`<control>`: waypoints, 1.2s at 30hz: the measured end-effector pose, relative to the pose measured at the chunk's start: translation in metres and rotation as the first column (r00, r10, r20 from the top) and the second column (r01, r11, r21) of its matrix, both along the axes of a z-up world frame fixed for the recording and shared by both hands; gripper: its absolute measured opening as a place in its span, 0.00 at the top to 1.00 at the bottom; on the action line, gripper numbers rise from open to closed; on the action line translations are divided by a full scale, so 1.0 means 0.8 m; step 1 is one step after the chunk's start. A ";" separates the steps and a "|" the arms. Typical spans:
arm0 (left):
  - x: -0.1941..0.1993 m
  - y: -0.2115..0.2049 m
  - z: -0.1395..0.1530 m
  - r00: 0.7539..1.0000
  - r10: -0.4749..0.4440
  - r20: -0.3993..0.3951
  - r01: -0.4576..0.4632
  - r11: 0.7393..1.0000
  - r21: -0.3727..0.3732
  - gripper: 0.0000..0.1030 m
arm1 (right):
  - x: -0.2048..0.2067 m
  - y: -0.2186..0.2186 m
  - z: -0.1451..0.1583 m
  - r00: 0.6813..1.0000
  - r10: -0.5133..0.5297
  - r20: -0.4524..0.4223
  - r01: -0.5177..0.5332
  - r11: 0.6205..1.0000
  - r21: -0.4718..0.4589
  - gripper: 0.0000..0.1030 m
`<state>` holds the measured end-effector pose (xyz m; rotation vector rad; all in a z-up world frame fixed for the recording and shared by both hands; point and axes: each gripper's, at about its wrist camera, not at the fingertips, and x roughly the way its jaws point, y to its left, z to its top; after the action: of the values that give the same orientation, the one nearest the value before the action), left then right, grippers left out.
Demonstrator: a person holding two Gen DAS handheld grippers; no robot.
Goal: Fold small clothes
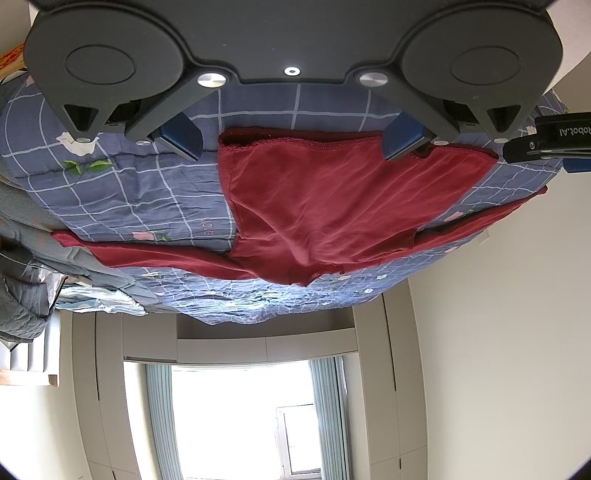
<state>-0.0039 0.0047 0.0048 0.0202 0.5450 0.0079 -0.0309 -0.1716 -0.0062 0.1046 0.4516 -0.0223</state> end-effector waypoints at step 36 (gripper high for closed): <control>-0.003 -0.002 0.002 1.000 -0.001 0.013 0.001 1.000 0.012 0.00 | -0.006 0.000 0.005 1.000 -0.002 0.010 0.002 1.000 0.003 0.00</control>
<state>-0.0065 0.0028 0.0064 0.0319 0.5322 0.0101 -0.0360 -0.1719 -0.0024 0.1077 0.4411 -0.0229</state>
